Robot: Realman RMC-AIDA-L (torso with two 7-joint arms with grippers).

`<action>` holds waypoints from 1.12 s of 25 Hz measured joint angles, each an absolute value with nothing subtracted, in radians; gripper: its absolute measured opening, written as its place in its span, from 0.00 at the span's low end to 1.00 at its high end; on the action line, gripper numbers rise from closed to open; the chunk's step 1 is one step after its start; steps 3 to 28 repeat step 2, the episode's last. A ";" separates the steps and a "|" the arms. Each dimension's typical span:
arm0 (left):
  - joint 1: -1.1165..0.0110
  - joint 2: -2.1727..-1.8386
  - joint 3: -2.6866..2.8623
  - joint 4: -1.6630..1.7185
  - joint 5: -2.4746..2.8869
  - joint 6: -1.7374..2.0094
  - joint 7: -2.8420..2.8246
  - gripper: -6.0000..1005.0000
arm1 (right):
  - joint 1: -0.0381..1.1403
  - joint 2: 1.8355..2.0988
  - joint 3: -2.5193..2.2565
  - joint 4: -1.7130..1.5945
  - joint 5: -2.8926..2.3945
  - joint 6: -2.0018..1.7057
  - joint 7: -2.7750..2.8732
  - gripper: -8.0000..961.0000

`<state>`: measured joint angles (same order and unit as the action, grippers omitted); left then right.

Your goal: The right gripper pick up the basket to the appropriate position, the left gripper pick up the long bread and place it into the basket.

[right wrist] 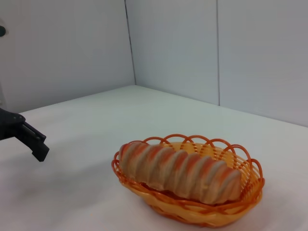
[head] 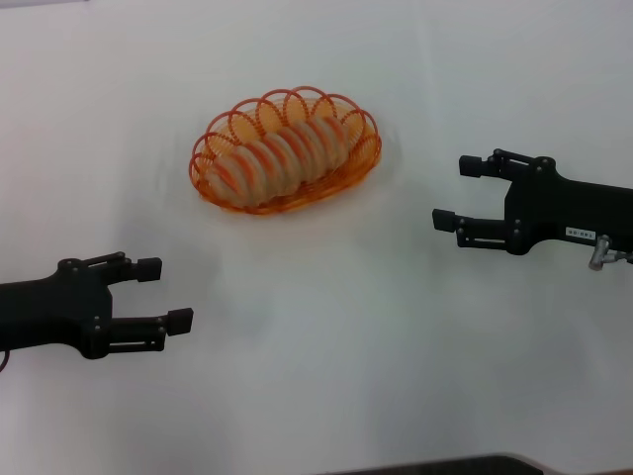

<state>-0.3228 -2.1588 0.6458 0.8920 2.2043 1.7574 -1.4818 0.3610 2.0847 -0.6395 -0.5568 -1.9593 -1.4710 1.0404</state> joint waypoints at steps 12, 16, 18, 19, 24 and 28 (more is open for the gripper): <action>-0.323 -2.159 0.646 0.891 2.204 1.757 -1.482 0.89 | 0.363 2.085 -0.640 -0.557 -1.959 -1.470 1.042 0.90; -0.323 -2.159 0.646 0.891 2.204 1.757 -1.482 0.89 | 0.363 2.085 -0.640 -0.557 -1.959 -1.470 1.042 0.90; -0.323 -2.159 0.646 0.891 2.204 1.757 -1.482 0.89 | 0.363 2.085 -0.640 -0.557 -1.959 -1.470 1.042 0.90; -0.323 -2.159 0.646 0.891 2.204 1.757 -1.482 0.89 | 0.363 2.085 -0.640 -0.557 -1.959 -1.470 1.042 0.90; -0.323 -2.159 0.646 0.891 2.204 1.757 -1.482 0.89 | 0.363 2.085 -0.640 -0.557 -1.959 -1.470 1.042 0.90; -0.323 -2.159 0.646 0.891 2.204 1.757 -1.482 0.89 | 0.363 2.085 -0.640 -0.557 -1.959 -1.470 1.042 0.90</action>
